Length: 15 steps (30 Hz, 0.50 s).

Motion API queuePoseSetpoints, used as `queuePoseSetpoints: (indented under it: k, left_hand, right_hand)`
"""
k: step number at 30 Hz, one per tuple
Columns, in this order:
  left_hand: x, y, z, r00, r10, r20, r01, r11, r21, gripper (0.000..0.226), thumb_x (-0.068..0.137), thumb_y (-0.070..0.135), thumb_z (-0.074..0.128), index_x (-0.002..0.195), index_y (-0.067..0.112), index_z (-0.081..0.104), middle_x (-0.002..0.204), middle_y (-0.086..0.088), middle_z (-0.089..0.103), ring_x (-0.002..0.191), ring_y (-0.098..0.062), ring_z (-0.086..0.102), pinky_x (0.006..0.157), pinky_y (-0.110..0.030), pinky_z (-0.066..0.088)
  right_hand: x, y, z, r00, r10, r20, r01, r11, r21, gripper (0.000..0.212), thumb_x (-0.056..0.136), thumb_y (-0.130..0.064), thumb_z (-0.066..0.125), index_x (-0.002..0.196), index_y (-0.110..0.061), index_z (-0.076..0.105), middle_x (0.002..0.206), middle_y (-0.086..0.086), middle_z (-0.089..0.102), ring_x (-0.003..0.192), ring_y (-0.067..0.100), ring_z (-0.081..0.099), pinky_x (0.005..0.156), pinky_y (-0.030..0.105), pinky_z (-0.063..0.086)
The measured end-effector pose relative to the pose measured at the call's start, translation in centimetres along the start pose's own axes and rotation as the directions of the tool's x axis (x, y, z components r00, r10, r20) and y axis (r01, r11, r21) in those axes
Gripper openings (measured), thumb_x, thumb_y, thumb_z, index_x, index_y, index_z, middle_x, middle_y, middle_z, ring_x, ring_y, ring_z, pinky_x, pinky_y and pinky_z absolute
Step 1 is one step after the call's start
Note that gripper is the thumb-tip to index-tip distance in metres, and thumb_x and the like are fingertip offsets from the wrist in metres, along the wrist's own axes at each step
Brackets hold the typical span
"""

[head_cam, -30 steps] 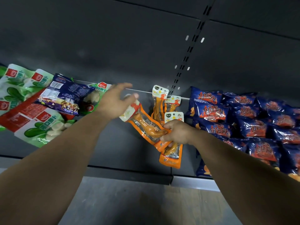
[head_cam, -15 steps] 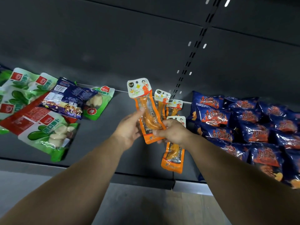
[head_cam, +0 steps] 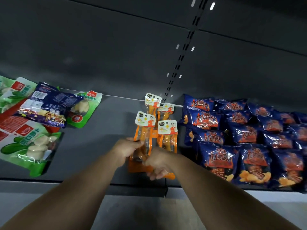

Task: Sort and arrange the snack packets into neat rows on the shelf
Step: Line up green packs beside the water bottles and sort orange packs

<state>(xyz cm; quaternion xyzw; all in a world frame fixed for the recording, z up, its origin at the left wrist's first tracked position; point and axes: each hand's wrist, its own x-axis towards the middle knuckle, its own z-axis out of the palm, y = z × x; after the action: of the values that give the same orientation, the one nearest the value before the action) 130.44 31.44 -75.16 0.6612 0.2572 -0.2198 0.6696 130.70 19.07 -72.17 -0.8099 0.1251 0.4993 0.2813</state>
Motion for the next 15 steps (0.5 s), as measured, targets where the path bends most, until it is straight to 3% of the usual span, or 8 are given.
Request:
queuePoseSetpoints:
  k: [5, 8, 12, 14, 15]
  left_hand:
    - [0.6, -0.8, 1.3, 1.000, 0.016, -0.021, -0.012, 0.982, 0.186, 0.006, 0.088, 0.020, 0.067, 0.092, 0.016, 0.066, 0.077, 0.000, 0.065, 0.067, -0.012, 0.059, 0.056, -0.022, 0.042]
    - [1.0, -1.0, 1.7, 0.998, 0.017, -0.054, -0.005, 0.978, 0.209, 0.013, 0.084, 0.024, 0.072, 0.093, 0.017, 0.068, 0.084, -0.003, 0.069, 0.073, -0.017, 0.064, 0.061, -0.025, 0.048]
    - [1.0, -1.0, 2.4, 0.993, 0.060, -0.098, -0.030, 0.958, 0.284, 0.009, 0.083, 0.026, 0.072, 0.080, 0.021, 0.065, 0.072, 0.003, 0.064, 0.064, -0.009, 0.060, 0.053, -0.021, 0.045]
    - [1.0, -1.1, 2.6, 0.990, 0.097, -0.106, -0.052, 0.929, 0.366, 0.011, 0.085, 0.028, 0.070, 0.082, 0.018, 0.069, 0.074, 0.001, 0.067, 0.067, -0.012, 0.062, 0.056, -0.022, 0.048]
    - [1.0, -1.1, 2.7, 0.988, 0.111, -0.104, -0.061, 0.915, 0.399, 0.013, 0.085, 0.029, 0.070, 0.083, 0.016, 0.071, 0.077, -0.002, 0.069, 0.070, -0.015, 0.064, 0.060, -0.025, 0.049]
  right_hand:
    - [-0.2, 1.1, -1.0, 0.993, 0.121, 0.014, -0.120, 0.992, -0.049, 0.026, 0.098, -0.026, 0.050, 0.082, -0.005, 0.048, 0.105, 0.016, 0.063, 0.034, 0.010, 0.058, 0.032, 0.014, 0.041]
    - [-0.5, 1.2, -1.0, 0.994, 0.112, 0.007, -0.111, 0.987, -0.115, 0.027, 0.100, -0.025, 0.046, 0.110, -0.001, 0.053, 0.117, 0.019, 0.064, 0.039, 0.011, 0.059, 0.032, 0.013, 0.040]
    - [-0.6, 1.3, -1.1, 0.998, 0.053, -0.031, -0.058, 0.975, -0.216, 0.025, 0.100, -0.022, 0.047, 0.108, 0.000, 0.053, 0.107, 0.019, 0.067, 0.057, 0.014, 0.059, 0.038, 0.018, 0.043]
    - [-0.8, 1.5, -1.3, 0.998, 0.029, -0.053, -0.042, 0.962, -0.269, 0.022, 0.097, -0.019, 0.050, 0.110, -0.001, 0.053, 0.092, 0.017, 0.065, 0.062, 0.016, 0.061, 0.047, 0.020, 0.045]
    - [-0.9, 1.6, -1.4, 0.998, 0.010, -0.063, -0.028, 0.957, -0.290, 0.017, 0.097, -0.020, 0.052, 0.101, -0.003, 0.053, 0.083, 0.014, 0.063, 0.060, 0.015, 0.061, 0.047, 0.021, 0.045]
